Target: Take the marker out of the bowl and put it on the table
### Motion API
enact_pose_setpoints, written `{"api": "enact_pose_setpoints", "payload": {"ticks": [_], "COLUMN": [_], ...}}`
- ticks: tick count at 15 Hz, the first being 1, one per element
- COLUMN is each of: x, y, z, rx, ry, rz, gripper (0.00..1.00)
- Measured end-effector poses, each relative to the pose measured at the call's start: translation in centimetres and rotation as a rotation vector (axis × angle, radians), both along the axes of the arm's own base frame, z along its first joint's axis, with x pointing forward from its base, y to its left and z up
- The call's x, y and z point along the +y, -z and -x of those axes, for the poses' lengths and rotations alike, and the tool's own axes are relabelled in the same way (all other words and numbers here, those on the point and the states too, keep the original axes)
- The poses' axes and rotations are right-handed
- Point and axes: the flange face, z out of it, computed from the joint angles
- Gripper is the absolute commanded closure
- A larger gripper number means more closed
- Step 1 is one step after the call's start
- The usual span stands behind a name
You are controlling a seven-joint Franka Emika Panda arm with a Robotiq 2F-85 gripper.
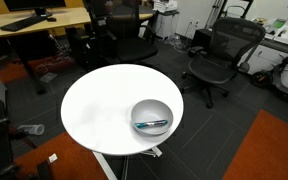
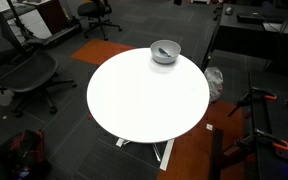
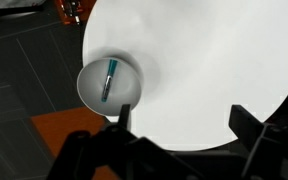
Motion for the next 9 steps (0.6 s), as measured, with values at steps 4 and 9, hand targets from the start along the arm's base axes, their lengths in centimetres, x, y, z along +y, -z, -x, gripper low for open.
{"api": "enact_pose_setpoints", "payload": {"ticks": [4, 9], "x": [-4.0, -7.9], "y": [1.8, 5.5], "z": [-1.0, -2.2], "rx": [-0.026, -0.061], "ry": [0.132, 0.262], "rz": [0.018, 0.064], "gripper": [0.0, 0.0]}}
